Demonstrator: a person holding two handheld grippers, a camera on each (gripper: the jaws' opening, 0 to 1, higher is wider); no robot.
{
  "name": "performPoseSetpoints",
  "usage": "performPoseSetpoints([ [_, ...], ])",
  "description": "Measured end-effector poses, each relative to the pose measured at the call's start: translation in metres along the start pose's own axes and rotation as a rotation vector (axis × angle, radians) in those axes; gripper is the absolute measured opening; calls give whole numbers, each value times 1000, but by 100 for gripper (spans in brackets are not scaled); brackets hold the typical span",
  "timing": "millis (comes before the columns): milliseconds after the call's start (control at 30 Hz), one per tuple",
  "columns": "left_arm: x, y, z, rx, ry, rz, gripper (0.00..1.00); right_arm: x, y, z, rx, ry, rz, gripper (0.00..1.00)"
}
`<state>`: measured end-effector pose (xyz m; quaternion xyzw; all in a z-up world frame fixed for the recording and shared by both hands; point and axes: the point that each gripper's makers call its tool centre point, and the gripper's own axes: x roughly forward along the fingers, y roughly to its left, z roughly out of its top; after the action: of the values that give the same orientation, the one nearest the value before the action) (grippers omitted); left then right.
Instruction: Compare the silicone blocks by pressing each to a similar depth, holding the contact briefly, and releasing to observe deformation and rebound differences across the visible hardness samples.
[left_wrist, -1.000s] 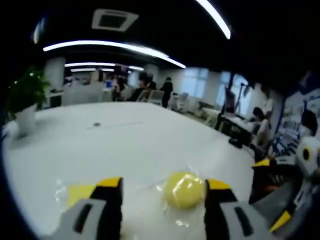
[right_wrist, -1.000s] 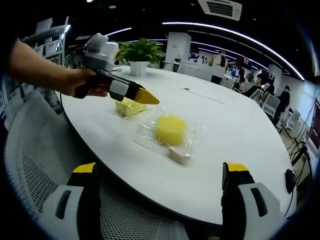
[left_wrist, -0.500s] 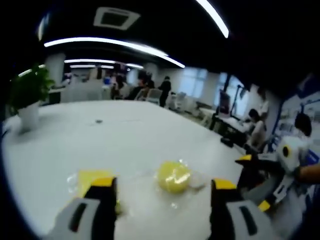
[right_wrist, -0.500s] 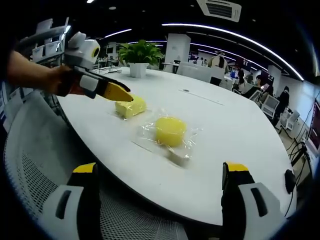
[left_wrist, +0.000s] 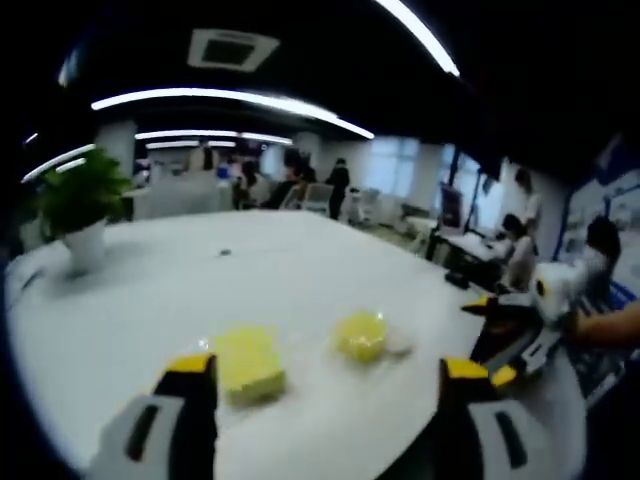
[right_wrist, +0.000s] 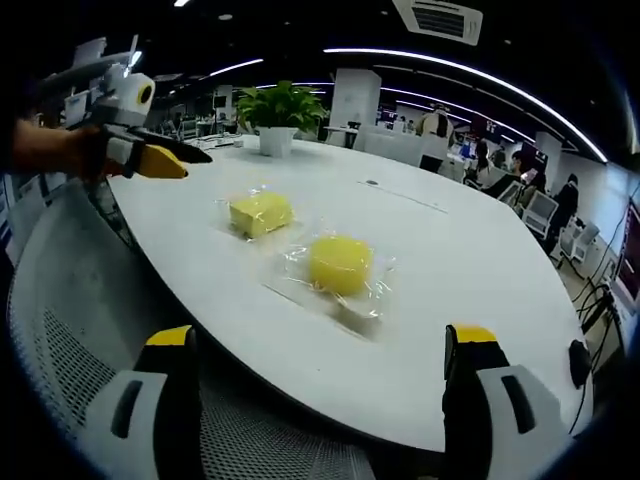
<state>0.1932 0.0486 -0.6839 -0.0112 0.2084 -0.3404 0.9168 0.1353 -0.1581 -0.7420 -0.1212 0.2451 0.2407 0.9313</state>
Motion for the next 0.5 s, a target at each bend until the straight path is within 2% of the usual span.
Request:
performPoseSetpoints([
  [233,-31,14,-9,0,1,68,92,0,2,2,0,-10,9,96],
  [333,-38,15,-12,-4,-5,92,93,-1,2,1,2,-7,9,96],
  [433,-44,21,-20,40,8,135,94,0,1,0,16,-6,10,96],
  [500,-47,22,-26,30,10,139,96,0,1,0,18,-3,12,96],
])
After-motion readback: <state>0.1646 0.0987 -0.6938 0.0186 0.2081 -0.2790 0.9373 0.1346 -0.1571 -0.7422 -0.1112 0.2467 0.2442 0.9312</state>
